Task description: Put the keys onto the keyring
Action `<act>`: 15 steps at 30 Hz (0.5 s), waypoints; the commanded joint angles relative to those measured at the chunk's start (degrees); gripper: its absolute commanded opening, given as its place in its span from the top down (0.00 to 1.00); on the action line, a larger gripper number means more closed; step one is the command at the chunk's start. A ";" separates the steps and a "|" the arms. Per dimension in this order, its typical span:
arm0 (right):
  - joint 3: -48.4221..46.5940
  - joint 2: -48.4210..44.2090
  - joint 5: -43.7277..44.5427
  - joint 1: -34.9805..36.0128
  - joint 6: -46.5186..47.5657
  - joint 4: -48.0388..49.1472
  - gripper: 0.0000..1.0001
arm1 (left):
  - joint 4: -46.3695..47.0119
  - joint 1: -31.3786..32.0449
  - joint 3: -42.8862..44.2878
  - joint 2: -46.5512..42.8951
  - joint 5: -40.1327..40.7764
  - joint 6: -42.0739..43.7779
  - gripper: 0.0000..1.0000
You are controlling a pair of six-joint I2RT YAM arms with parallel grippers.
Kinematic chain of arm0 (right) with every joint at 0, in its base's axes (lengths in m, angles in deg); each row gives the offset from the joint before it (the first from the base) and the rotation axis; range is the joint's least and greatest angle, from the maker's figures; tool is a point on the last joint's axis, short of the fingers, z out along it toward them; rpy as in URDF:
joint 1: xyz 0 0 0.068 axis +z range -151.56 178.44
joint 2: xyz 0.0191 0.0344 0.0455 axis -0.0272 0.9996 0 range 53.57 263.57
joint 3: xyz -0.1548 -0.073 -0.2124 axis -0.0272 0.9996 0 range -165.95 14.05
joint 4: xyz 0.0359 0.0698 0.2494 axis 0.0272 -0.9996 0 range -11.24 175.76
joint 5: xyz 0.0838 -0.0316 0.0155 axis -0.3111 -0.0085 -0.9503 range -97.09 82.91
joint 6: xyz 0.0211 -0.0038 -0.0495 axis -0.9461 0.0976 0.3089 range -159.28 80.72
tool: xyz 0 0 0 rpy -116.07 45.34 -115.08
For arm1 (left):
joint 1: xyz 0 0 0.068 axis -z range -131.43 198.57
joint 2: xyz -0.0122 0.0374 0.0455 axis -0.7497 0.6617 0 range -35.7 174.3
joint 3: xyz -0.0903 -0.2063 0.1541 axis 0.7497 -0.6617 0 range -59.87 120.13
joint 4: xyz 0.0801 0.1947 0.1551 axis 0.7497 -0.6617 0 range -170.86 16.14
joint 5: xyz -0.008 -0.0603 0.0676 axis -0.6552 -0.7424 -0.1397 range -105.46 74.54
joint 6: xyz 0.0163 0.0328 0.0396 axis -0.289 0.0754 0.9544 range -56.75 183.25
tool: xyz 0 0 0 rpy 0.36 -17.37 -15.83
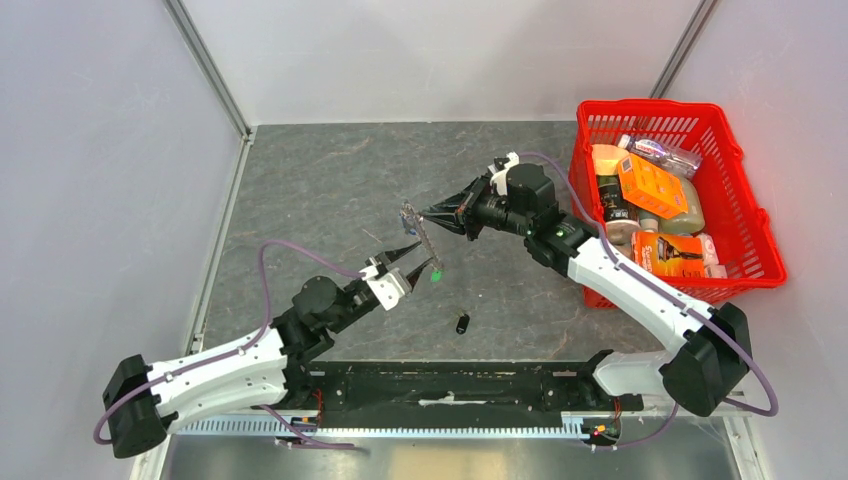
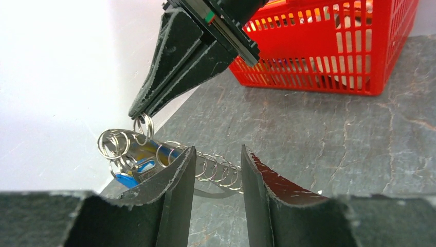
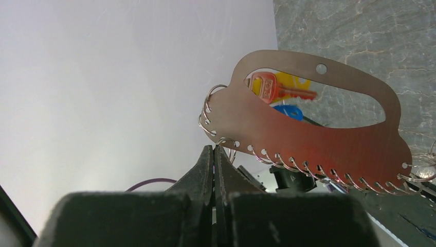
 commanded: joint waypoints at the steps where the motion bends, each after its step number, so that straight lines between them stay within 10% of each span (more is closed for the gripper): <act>1: 0.53 -1.54 -2.43 -0.32 -0.68 5.29 1.00 | 11.44 0.48 -1.01 2.08 2.40 5.54 0.56; 15: 1.57 -2.26 -2.51 -1.12 -0.56 5.64 1.00 | 13.37 0.85 -0.67 0.69 5.92 10.18 0.58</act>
